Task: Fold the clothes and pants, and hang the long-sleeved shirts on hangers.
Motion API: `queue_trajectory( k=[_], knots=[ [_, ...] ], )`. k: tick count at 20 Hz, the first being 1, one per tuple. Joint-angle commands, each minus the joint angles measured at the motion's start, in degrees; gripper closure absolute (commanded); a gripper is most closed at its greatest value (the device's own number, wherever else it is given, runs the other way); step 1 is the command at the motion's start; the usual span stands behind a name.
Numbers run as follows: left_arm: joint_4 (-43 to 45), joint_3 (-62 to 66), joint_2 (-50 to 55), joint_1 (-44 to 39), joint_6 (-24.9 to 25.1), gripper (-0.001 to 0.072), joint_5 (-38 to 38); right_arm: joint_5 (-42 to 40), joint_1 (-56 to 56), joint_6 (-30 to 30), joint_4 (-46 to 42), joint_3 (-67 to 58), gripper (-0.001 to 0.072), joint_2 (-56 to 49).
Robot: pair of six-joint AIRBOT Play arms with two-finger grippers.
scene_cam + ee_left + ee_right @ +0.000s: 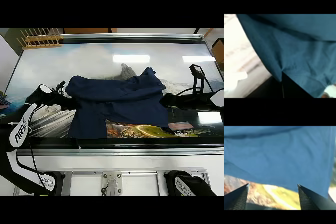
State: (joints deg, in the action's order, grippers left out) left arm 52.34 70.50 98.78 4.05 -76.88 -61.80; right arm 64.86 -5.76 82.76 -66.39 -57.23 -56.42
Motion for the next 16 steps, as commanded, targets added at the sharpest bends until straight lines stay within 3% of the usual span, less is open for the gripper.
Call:
queue_trajectory(
  k=[1,4,6,10,16],
  knots=[
    [6.05,-2.03,-5.62,-0.33,0.15,0.0699,-1.51,6.23,-5.55,8.44,-4.37,6.08,0.0058,0.15],
    [7.63,-9.18,-13.03,-0.33,0.13,0.0699,-0.81,1.66,-11.93,22.47,-5.01,19.12,0.0058,-0.04],
    [7.63,-13.77,-16.33,-0.33,0.13,0.0699,1.07,-7.28,-13.62,25.79,-1.66,26.67,0.0058,-0.09],
    [7.56,-18.51,-18.53,-0.33,-0.02,0.0699,3.54,-24.65,-12.04,23.04,8.85,33.53,0.0059,-1.53],
    [7.58,-18.47,-18.47,-0.31,-0.02,0.0699,3.54,-40.41,-3.98,20.46,12.68,32.74,0.0059,-8.7]
  ],
)
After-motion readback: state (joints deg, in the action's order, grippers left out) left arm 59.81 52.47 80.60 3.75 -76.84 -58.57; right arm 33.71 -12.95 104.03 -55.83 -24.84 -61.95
